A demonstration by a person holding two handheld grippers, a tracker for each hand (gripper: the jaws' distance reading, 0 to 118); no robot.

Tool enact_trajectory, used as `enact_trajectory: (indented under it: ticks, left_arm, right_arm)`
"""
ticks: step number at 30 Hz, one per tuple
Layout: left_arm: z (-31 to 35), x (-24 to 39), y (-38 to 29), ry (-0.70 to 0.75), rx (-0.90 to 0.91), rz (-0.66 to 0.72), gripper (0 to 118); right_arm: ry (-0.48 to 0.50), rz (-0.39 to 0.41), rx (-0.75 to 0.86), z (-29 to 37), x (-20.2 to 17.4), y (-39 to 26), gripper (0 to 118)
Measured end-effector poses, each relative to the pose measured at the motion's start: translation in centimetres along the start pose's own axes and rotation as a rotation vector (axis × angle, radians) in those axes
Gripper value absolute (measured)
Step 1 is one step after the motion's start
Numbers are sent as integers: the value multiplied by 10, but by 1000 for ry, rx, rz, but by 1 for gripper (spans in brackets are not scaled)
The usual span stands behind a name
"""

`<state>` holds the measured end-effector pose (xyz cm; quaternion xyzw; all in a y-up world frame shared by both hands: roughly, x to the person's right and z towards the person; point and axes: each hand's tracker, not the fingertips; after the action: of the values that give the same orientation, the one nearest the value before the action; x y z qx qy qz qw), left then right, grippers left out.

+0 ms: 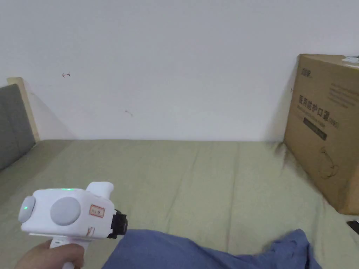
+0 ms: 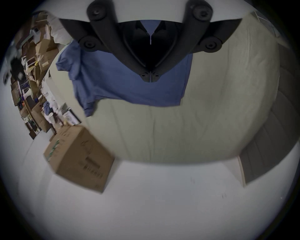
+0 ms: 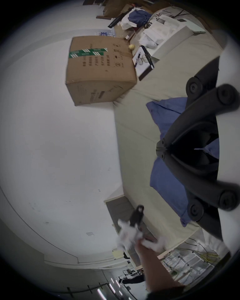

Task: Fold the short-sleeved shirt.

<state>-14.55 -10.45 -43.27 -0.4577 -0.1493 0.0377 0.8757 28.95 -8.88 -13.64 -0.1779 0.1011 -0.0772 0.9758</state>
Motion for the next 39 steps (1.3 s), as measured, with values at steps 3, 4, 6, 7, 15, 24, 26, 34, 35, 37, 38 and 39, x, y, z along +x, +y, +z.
enact_trajectory:
  ticks: [3,4,6,7,15,24,26,34,35,37,38,39]
  left_arm:
    - [-77,-26,39,-29,-90,8,22]
    - [-96,-34,42,-1,-99,-2,59]
    - [-134,-43,53,32,-128,-17,117]
    - [-148,-47,53,43,-155,-19,113]
    - [-230,-70,44,178,-269,-48,113]
    - [-236,-58,47,200,-284,-70,108]
    - [-229,-51,44,206,-262,-66,91]
    - [-194,-35,34,244,-190,-92,1]
    - [-188,-34,32,240,-185,-99,1]
    - [-170,-27,26,235,-141,-97,1]
    - [-162,-27,25,222,-106,-71,1]
    - [-153,-26,25,203,-69,-51,1]
  right_arm:
    - [9,-13,-59,-25,13,-11,0]
    - [0,-12,-80,-35,17,-14,0]
    - [-8,-18,-106,-51,24,-22,0]
    - [-8,-26,-119,-58,29,-27,0]
    - [-9,-65,-217,-101,44,-46,0]
    - [7,-89,-251,-105,38,-53,0]
    - [5,-90,-247,-102,36,-54,0]
    - [-45,-161,-114,-137,71,1,0]
    - [-72,-196,-141,-151,87,11,0]
    - [-157,-246,-292,-194,121,28,0]
    - [-167,-254,-380,-211,133,31,0]
    - [-213,-268,-443,-232,149,33,0]
